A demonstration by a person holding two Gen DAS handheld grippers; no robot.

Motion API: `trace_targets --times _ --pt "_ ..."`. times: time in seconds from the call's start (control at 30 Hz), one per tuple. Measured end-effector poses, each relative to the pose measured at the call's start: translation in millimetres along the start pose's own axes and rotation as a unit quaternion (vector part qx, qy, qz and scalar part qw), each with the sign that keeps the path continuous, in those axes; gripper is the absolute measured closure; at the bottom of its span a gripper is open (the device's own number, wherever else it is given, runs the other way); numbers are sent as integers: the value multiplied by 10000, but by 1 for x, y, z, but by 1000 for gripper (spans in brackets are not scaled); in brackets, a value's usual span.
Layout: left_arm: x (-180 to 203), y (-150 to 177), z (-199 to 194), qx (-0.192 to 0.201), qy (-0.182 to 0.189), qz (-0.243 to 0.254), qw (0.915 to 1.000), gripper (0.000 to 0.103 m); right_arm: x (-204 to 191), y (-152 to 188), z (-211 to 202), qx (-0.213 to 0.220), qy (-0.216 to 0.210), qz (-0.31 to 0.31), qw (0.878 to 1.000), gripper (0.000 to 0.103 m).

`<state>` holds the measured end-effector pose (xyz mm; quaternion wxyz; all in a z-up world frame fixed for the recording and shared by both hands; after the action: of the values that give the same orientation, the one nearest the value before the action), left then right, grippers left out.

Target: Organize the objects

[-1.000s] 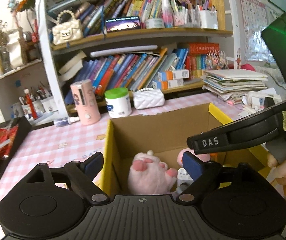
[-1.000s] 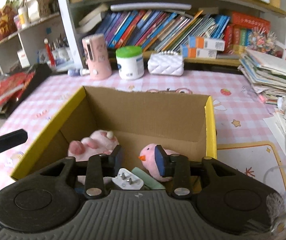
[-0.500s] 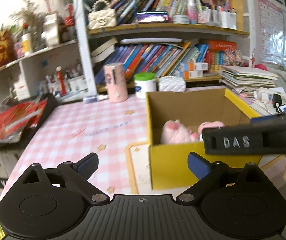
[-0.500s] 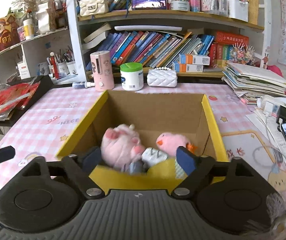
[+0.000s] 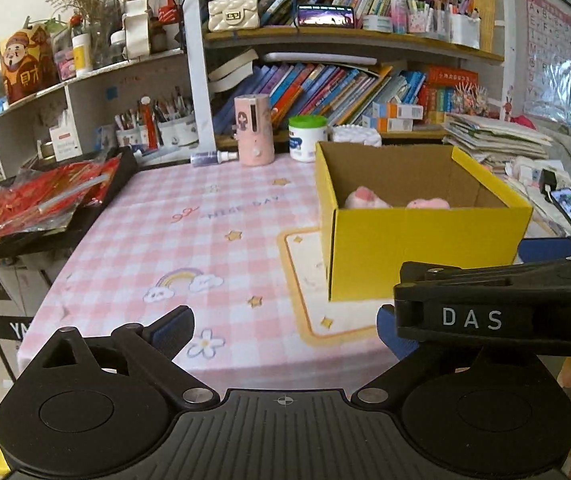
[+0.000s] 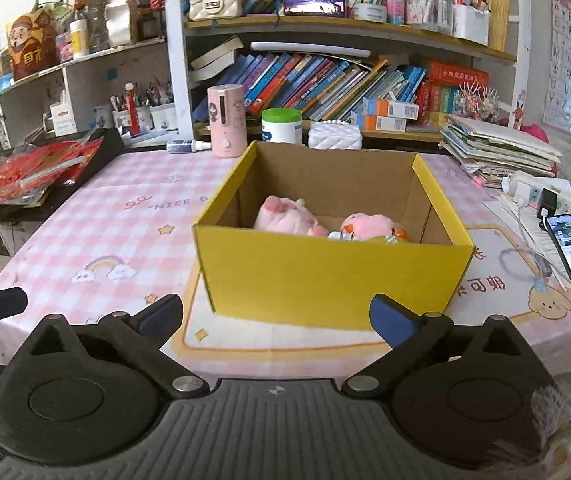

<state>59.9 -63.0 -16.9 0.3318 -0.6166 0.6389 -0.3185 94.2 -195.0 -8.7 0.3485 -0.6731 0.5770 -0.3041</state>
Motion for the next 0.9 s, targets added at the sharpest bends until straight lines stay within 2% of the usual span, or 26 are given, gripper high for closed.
trace_targets --times 0.37,0.9 --pt "-14 18 -14 -207 42 -100 9997 2 -26 16 -21 47 11 -75 10000 0" --pt "-24 30 -22 -410 -39 -138 9991 2 -37 36 -28 -217 -7 238 9995 0"
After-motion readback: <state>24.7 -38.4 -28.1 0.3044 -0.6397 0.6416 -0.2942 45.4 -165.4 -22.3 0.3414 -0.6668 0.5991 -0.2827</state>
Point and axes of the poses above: each gripper's, at about its wrist camera, not at the fingertips, and z roughly the way its jaws point, x to its right, y to its underside, the point moved 5 cm from there along z, roughly the way its jaws point, and after that the axes turned 2 degrees about -z, right-handed, at the moved point
